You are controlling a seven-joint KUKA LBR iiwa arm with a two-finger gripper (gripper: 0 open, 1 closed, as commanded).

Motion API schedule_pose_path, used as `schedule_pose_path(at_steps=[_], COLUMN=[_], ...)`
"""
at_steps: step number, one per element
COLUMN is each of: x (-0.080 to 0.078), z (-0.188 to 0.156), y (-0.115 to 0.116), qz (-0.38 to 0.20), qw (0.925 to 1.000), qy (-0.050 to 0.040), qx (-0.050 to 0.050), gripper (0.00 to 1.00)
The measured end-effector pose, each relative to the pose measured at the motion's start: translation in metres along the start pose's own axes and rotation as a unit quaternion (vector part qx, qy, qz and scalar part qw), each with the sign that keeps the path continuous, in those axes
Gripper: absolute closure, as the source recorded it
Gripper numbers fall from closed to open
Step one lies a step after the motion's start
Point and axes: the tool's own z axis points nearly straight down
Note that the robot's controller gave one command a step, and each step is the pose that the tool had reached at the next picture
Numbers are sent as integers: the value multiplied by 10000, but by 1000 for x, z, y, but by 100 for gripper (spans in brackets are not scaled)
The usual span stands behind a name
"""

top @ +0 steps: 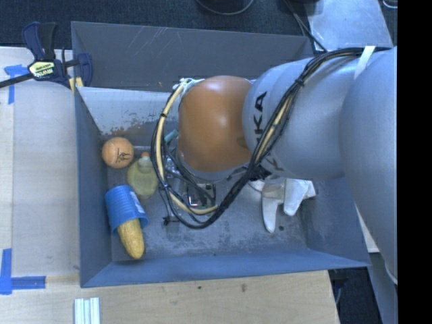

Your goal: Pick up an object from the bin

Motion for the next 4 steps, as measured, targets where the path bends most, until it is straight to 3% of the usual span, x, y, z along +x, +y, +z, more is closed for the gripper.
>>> schedule_pose_path(at_steps=[1,2,3,4], x=[-2,-25,-11,-9], z=[1,39,53,85], y=[1,29,33,65], qz=[12,110,-454,-726], qw=[10000,9999,9990,9973], qy=[-4,-38,-4,-52], qx=[0,-22,7,-19], gripper=[0,0,0,100])
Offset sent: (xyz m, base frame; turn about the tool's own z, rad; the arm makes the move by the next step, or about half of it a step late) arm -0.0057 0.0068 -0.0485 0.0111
